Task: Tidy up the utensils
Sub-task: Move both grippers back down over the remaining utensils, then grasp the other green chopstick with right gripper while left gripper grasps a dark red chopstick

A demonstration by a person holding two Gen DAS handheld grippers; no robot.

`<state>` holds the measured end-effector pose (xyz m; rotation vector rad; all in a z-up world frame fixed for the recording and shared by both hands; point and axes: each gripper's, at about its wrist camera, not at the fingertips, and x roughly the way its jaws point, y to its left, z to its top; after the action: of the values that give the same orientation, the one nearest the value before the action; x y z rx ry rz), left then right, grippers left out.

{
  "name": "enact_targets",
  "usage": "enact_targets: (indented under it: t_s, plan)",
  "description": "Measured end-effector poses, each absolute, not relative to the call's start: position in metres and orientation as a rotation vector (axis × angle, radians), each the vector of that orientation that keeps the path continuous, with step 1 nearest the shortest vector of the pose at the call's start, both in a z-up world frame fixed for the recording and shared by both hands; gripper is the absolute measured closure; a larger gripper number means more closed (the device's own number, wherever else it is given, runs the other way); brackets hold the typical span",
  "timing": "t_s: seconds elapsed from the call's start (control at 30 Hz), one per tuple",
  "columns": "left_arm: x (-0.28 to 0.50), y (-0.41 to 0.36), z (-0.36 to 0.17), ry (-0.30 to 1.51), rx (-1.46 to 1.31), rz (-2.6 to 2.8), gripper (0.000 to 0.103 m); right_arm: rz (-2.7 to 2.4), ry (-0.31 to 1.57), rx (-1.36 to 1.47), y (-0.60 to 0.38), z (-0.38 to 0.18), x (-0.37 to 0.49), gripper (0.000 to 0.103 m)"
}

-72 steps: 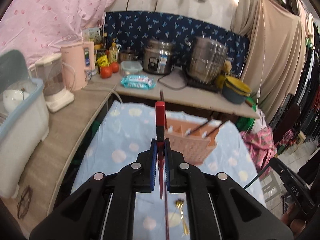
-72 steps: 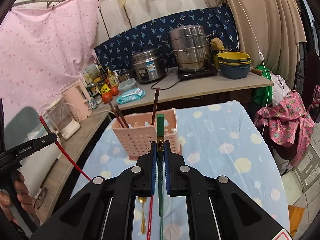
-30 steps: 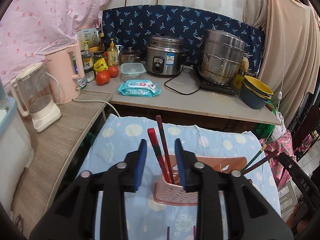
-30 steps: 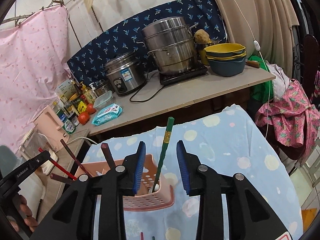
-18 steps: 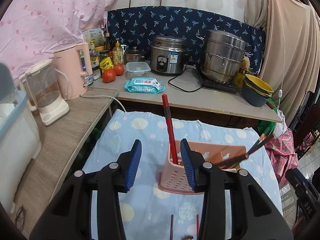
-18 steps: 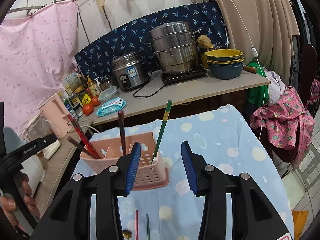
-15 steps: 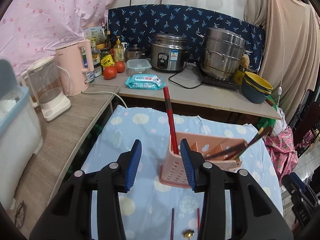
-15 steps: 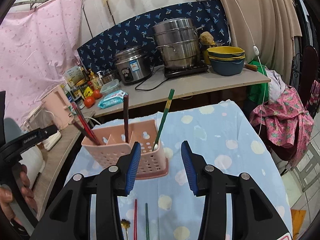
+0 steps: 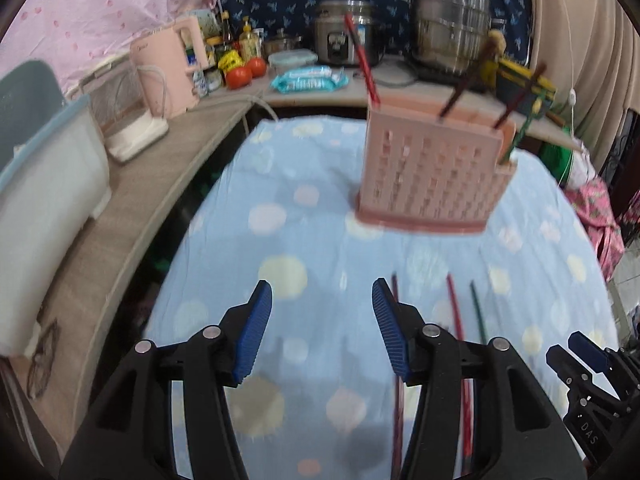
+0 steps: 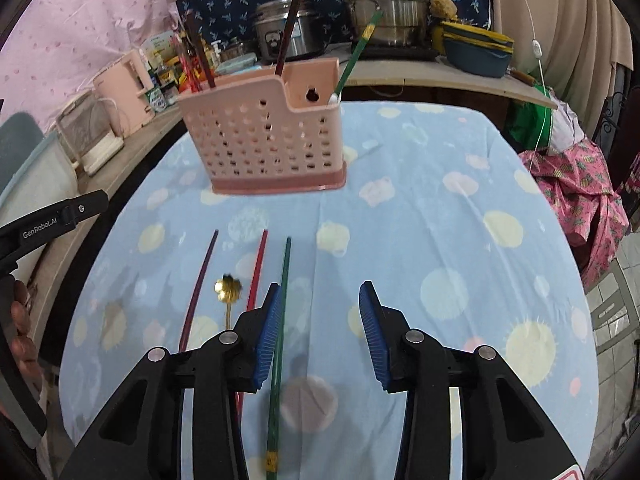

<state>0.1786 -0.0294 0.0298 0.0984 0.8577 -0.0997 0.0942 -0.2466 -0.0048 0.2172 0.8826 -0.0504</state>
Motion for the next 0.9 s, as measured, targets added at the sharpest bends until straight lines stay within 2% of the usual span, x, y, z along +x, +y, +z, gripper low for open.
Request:
enact_targets:
  t_s: [0.07,0.33,0.9]
  plan:
    - [0.171,-0.028,0.013,0.900,0.102,-0.097,0.053,-0.027,0.923,0.208,-0.237,-0.020,0.086,0.072]
    - [0.142,-0.028,-0.026,0.988,0.128,-0.090,0.053,0.026,1.014,0.143,-0.206,-0.058,0.057,0.075]
    - [0.108,-0.051,-0.064,1.107,0.181,-0.189,0.053,0.035,1.037,0.116,-0.199,-0.070,0.037,0.078]
